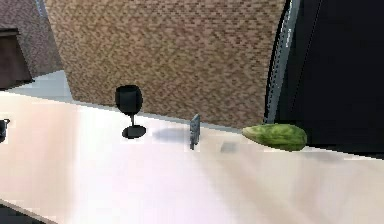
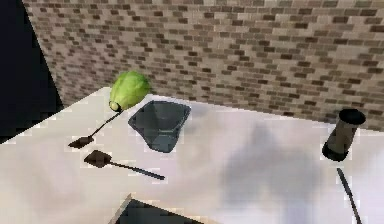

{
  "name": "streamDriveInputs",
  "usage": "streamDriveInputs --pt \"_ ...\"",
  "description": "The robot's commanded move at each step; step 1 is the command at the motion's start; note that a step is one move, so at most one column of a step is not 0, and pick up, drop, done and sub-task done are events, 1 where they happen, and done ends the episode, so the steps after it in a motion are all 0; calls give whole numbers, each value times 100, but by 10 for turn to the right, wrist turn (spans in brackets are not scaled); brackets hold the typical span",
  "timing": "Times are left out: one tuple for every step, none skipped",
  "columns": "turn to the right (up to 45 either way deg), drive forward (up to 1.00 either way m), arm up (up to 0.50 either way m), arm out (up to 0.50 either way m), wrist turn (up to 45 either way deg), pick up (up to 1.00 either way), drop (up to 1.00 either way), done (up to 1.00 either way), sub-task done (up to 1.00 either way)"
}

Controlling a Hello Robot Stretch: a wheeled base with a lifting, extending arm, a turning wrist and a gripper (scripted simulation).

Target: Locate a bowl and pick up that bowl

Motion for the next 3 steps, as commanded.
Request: streamDriveInputs --pt "0 0 38 0 0 0 0 0 0" --pt "0 0 0 22 0 0 0 0 0" --pt "0 0 0 0 450 0 0 0 0"
